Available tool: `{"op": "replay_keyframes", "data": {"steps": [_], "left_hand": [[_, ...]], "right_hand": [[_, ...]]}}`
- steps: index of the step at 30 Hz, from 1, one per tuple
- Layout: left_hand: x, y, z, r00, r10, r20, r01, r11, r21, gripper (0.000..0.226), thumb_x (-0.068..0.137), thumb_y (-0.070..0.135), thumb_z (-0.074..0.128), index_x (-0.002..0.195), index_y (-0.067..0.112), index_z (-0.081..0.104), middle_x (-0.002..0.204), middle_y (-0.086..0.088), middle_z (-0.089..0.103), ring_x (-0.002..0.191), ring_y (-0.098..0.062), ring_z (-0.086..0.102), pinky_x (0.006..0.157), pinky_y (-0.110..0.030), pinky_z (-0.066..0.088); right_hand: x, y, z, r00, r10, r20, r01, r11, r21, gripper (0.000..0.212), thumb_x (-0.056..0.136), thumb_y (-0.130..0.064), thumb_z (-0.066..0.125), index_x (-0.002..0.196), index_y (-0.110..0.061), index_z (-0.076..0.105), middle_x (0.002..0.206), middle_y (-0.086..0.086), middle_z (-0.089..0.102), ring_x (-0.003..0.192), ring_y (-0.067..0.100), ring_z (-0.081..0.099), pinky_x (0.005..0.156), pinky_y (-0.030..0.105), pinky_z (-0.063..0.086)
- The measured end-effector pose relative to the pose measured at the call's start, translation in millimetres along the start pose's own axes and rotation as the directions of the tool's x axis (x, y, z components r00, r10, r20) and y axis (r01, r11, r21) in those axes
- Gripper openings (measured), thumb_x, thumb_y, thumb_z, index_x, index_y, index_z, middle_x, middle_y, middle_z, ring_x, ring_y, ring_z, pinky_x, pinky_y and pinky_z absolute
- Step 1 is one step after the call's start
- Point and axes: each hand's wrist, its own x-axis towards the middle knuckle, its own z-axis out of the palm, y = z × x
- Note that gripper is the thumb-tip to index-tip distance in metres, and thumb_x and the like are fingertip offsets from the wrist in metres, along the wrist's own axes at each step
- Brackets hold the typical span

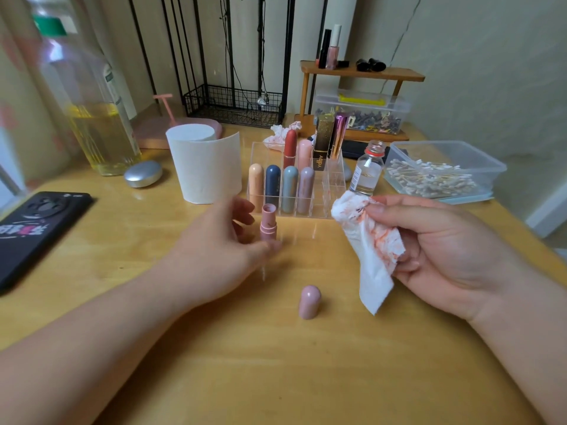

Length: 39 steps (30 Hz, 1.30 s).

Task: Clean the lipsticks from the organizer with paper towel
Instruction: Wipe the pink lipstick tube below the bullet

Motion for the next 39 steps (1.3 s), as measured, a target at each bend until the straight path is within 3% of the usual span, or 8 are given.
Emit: {"op": "replay_keyframes", "data": {"steps": [6, 9, 12, 16, 23, 28, 35, 39], "left_hand": [[4.7, -0.6, 7.0, 0.99, 0.132, -0.054, -0.121, 0.978, 0.17, 0.018, 0.085, 0.043, 0.072, 0.087, 0.027, 0.066, 0.082, 0.01, 0.065, 0.075, -0.002, 0.058, 0.065, -0.01, 0.041], [-0.1, 3.7, 4.3, 0.994, 0.109, 0.009, -0.103, 0.962, -0.251, 0.016, 0.087, 0.031, 0.073, 0.085, 0.016, 0.07, 0.081, 0.001, 0.073, 0.068, -0.008, 0.063, 0.066, -0.02, 0.048], [-16.1, 19.2, 3.2, 0.955, 0.165, 0.248, 0.096, 0.617, -0.781, 0.012, 0.083, 0.012, 0.074, 0.082, 0.002, 0.068, 0.083, -0.016, 0.071, 0.058, -0.019, 0.063, 0.052, -0.027, 0.052], [-27.4, 29.4, 11.8, 0.878, 0.286, 0.383, 0.212, 0.485, -0.848, 0.016, 0.078, 0.015, 0.072, 0.087, 0.002, 0.073, 0.069, -0.013, 0.065, 0.051, -0.017, 0.059, 0.061, -0.036, 0.053], [-35.1, 32.0, 12.4, 0.892, 0.323, 0.315, 0.096, 0.548, -0.831, 0.024, 0.074, 0.023, 0.076, 0.087, 0.003, 0.076, 0.074, -0.008, 0.065, 0.054, -0.022, 0.052, 0.072, -0.053, 0.044], [-40.8, 37.1, 11.6, 0.838, 0.416, 0.352, 0.076, 0.55, -0.831, 0.018, 0.086, 0.03, 0.067, 0.078, 0.014, 0.071, 0.068, 0.003, 0.06, 0.058, -0.025, 0.044, 0.068, -0.043, 0.044], [-41.6, 37.5, 9.9, 0.782, 0.464, 0.416, 0.087, 0.58, -0.81, 0.023, 0.095, 0.022, 0.057, 0.077, 0.011, 0.066, 0.078, -0.009, 0.064, 0.055, -0.015, 0.044, 0.052, -0.027, 0.046], [-45.6, 41.5, 7.1, 0.856, 0.4, 0.327, -0.06, 0.706, -0.706, 0.013, 0.08, 0.028, 0.077, 0.079, 0.015, 0.077, 0.07, -0.006, 0.069, 0.056, -0.018, 0.05, 0.049, -0.024, 0.042]], "right_hand": [[-6.4, 7.4, 8.8, 0.989, -0.138, 0.048, 0.138, 0.99, 0.007, 0.006, 0.073, -0.014, 0.07, 0.079, -0.013, 0.069, 0.073, 0.01, 0.06, 0.064, 0.02, 0.049, 0.056, 0.031, 0.027], [-6.3, 14.6, 8.0, 0.913, -0.408, 0.017, 0.405, 0.898, -0.171, 0.008, 0.077, -0.015, 0.077, 0.079, -0.019, 0.071, 0.076, 0.008, 0.066, 0.072, 0.016, 0.061, 0.063, 0.027, 0.046], [-9.4, 18.9, 10.9, 0.733, -0.665, 0.146, 0.667, 0.659, -0.349, 0.007, 0.086, -0.009, 0.07, 0.089, -0.014, 0.066, 0.089, 0.009, 0.066, 0.078, 0.011, 0.061, 0.068, 0.02, 0.048], [-14.5, 28.2, 16.1, 0.616, -0.71, 0.34, 0.78, 0.49, -0.391, 0.007, 0.089, -0.008, 0.065, 0.092, -0.014, 0.065, 0.104, 0.01, 0.063, 0.093, 0.027, 0.063, 0.075, 0.04, 0.051], [-21.3, 21.3, 14.2, 0.804, -0.441, 0.399, 0.492, 0.87, -0.029, 0.043, 0.09, -0.04, 0.065, 0.093, 0.003, 0.065, 0.093, 0.033, 0.052, 0.074, 0.04, 0.045, 0.064, 0.037, 0.038], [-19.5, 19.3, 17.3, 0.832, -0.361, 0.421, 0.352, 0.93, 0.102, 0.029, 0.079, -0.025, 0.08, 0.094, -0.006, 0.063, 0.09, 0.04, 0.053, 0.071, 0.065, 0.049, 0.053, 0.079, 0.036], [-20.4, 15.8, 16.3, 0.795, -0.206, 0.571, 0.203, 0.977, 0.069, 0.028, 0.087, -0.024, 0.072, 0.091, 0.002, 0.063, 0.074, 0.025, 0.062, 0.069, 0.045, 0.058, 0.064, 0.085, 0.037], [-22.8, 15.2, 18.1, 0.813, -0.25, 0.526, 0.264, 0.963, 0.049, 0.031, 0.085, -0.028, 0.074, 0.091, 0.001, 0.068, 0.073, 0.019, 0.065, 0.065, 0.033, 0.061, 0.062, 0.047, 0.051]]}}
